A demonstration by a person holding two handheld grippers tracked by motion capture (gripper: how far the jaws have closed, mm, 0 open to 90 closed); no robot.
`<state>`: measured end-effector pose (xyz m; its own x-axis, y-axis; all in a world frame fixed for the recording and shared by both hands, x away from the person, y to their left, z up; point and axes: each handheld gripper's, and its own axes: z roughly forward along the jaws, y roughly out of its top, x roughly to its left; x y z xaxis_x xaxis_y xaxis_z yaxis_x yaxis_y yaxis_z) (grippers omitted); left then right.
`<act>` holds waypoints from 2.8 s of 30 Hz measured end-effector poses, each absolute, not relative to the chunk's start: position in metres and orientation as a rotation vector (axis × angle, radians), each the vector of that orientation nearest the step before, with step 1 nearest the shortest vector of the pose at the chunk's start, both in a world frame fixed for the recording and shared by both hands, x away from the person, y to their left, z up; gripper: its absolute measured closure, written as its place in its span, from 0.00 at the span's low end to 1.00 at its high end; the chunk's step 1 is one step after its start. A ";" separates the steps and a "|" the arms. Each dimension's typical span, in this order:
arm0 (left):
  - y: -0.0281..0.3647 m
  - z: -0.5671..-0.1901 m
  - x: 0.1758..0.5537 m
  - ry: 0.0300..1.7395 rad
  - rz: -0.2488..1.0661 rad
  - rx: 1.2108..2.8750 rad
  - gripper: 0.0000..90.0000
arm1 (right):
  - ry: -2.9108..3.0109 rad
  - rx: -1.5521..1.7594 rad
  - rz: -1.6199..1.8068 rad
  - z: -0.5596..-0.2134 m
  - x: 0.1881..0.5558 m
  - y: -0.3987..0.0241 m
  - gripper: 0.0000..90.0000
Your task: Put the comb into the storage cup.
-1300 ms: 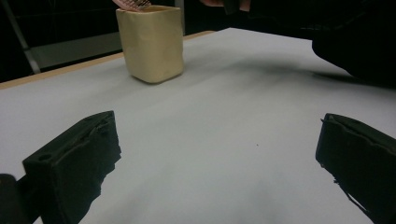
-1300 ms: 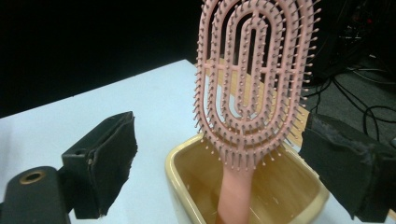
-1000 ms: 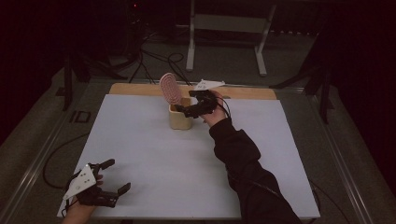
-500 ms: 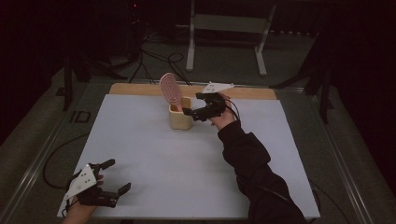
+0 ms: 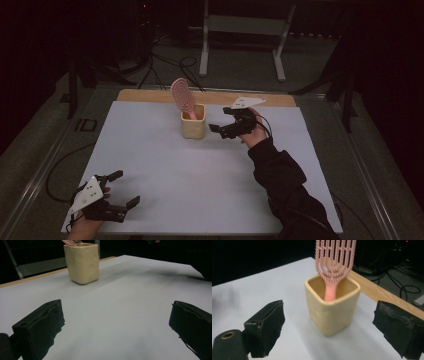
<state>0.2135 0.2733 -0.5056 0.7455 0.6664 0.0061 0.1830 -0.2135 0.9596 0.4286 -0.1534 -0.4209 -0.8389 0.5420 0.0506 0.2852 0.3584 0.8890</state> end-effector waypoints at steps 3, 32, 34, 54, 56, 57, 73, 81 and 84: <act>0.273 -0.505 0.214 0.667 0.510 1.766 0.00 | 2.369 0.755 1.473 -0.425 0.422 -0.166 0.11; 0.274 -0.505 0.213 0.675 0.512 1.763 0.00 | 2.387 0.825 1.451 -0.470 0.350 -0.232 0.10; 0.274 -0.506 0.214 0.678 0.510 1.763 0.00 | 2.390 0.817 1.434 -0.472 0.345 -0.234 0.10; 0.274 -0.506 0.213 0.672 0.511 1.767 0.00 | 2.349 0.863 1.511 -0.497 0.307 -0.276 0.11; 0.274 -0.506 0.213 0.674 0.509 1.765 0.00 | 2.346 0.870 1.487 -0.500 0.303 -0.280 0.11; 0.274 -0.506 0.213 0.674 0.509 1.766 0.00 | 2.342 0.875 1.478 -0.501 0.301 -0.282 0.11; 0.272 -0.507 0.213 0.672 0.506 1.770 0.00 | 2.296 0.969 1.492 -0.510 0.277 -0.302 0.11; 0.272 -0.507 0.213 0.671 0.510 1.777 0.00 | 2.289 0.981 1.449 -0.514 0.282 -0.303 0.11; 0.272 -0.506 0.214 0.671 0.510 1.779 0.00 | 2.298 0.977 1.438 -0.515 0.282 -0.302 0.11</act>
